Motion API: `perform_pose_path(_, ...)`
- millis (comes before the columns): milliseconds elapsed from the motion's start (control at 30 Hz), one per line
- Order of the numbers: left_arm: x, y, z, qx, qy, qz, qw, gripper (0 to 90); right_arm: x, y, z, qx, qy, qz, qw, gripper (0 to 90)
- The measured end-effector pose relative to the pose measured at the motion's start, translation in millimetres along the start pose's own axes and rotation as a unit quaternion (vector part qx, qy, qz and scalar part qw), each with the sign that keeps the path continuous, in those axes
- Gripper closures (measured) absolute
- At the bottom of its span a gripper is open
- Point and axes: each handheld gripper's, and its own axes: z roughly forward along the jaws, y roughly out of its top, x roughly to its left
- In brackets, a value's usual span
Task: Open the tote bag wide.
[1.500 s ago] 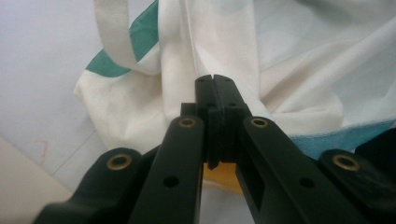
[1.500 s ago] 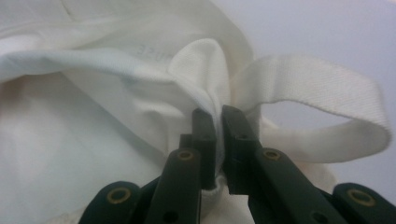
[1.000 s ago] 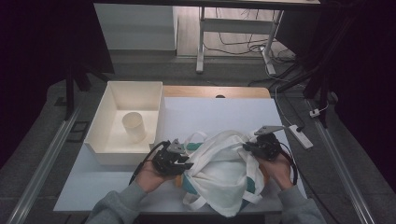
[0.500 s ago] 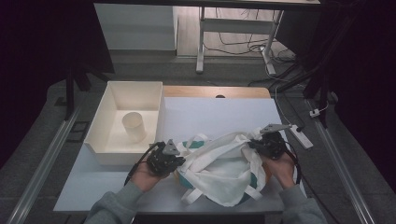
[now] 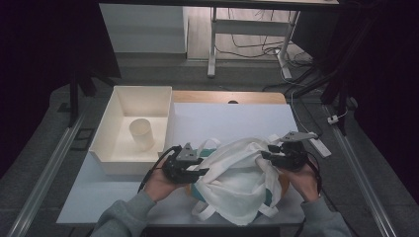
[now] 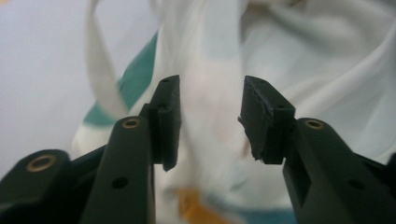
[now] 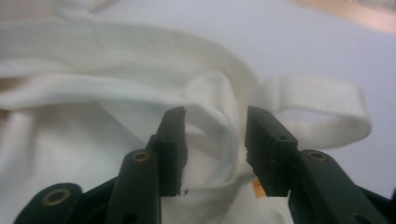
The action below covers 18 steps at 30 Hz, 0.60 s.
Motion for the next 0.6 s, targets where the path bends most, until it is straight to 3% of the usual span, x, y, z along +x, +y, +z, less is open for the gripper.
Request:
perform_pose_path(133, -6.8, 23.5, 12.7, 0.008, -0.015, 0.023, 0.9996, 52.6, 17.1, 2.8, -12.3, -0.017, 0.007, -0.016, 0.9997, 52.2)
perform_pose_path(267, -9.3, 38.3, 36.1, 0.033, -0.033, 0.033, 0.9984, 51.3, 33.5, -1.1, -14.8, -0.013, 0.044, -0.025, 0.9986, 50.2)
perform_pose_path(467, -2.4, 45.7, 65.4, 0.062, -0.05, 0.026, 0.9965, 50.5, 62.3, -5.8, -16.0, -0.002, 0.094, -0.049, 0.9944, 48.6)
perform_pose_path(600, -0.7, 45.8, 80.0, 0.084, -0.043, 0.032, 0.995, 50.4, 81.2, -7.7, -12.7, 0.015, 0.117, -0.068, 0.9907, 47.9)
